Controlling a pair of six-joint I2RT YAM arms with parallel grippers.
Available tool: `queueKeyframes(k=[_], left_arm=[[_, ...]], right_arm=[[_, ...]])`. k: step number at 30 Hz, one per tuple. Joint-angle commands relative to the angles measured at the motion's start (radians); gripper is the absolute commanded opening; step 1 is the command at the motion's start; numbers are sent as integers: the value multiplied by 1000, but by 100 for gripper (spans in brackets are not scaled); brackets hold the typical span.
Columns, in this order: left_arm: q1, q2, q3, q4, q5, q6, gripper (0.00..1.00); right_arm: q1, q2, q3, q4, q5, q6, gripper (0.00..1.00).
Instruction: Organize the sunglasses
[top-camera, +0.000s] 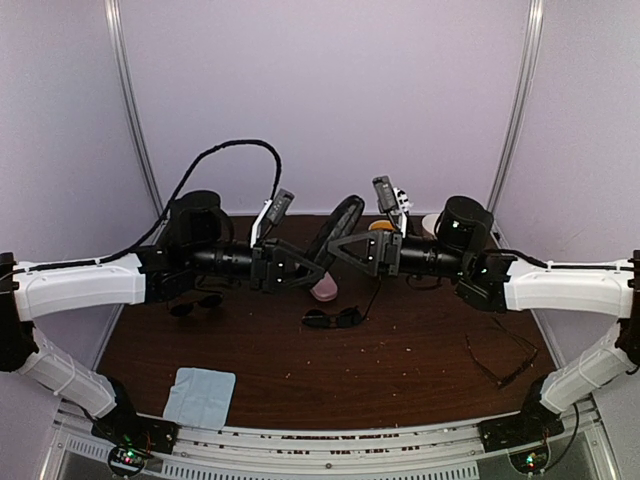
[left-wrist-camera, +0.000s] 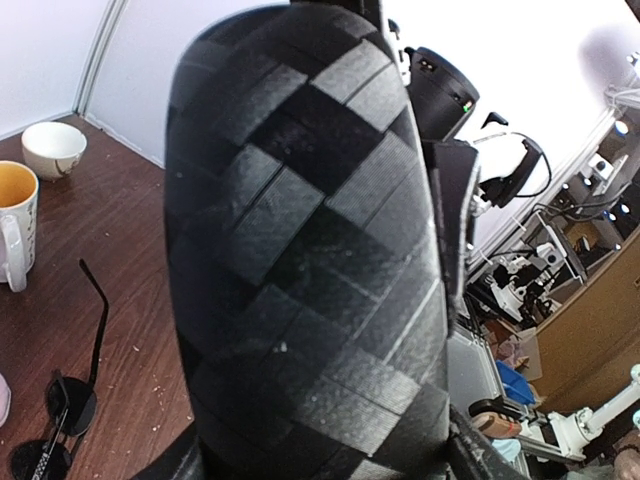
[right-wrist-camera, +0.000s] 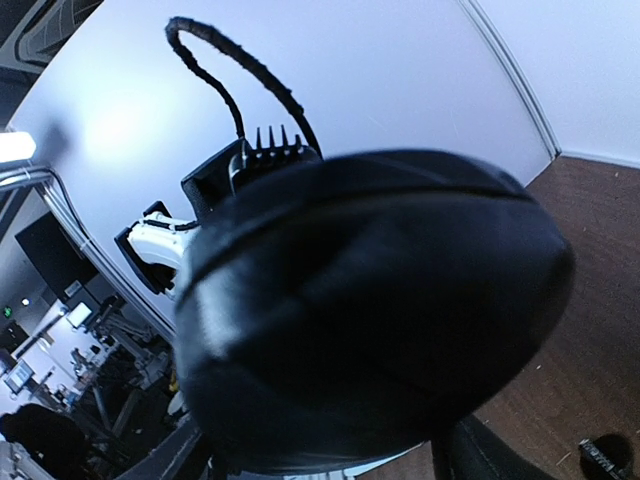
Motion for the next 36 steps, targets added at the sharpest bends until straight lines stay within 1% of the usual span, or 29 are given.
queueKeyframes(k=[1,5,7,8,10,11,12,14,17,20,22,23,25,26,28,33,36], left_arm=[[-8,-21,37,71,44,-9,0],[-8,-17,41,70,47,-8,0],[-8,-15,43,75,56,-11,0],[-8,-14,42,82,60,-16,0],[-8,-15,41,91,67,-23,0],[-8,-15,40,94,69,-26,0],[-8,-15,40,94,73,-28,0],[-8,-14,39,97,81,-29,0],[-9,-10,36,98,85,-32,0],[-11,-3,30,96,85,-33,0],[-12,0,26,96,80,-35,1],[-11,0,25,92,78,-36,6],[-11,-1,25,81,68,-28,28],[-11,-3,25,71,64,-21,40],[-11,-9,28,43,48,-1,58],[-11,-40,30,-53,-18,74,86],[-12,-51,44,-138,-62,127,97]], right_arm=[[11,3,32,103,-54,23,65],[10,4,34,106,-65,19,57],[10,9,36,119,-72,28,57],[10,11,34,130,-75,35,58],[11,16,32,159,-89,49,67],[10,18,31,178,-95,56,69],[11,20,30,183,-97,61,68],[10,24,34,185,-101,64,61],[12,24,38,185,-108,66,48],[12,13,28,182,-107,64,39],[12,8,19,172,-107,63,36],[12,4,16,162,-109,60,34],[12,-7,8,139,-108,50,32],[12,-14,3,126,-108,43,32],[12,-29,-6,97,-103,27,31],[13,-70,-19,-16,-94,-25,28],[13,-88,-19,-83,-89,-60,28]])
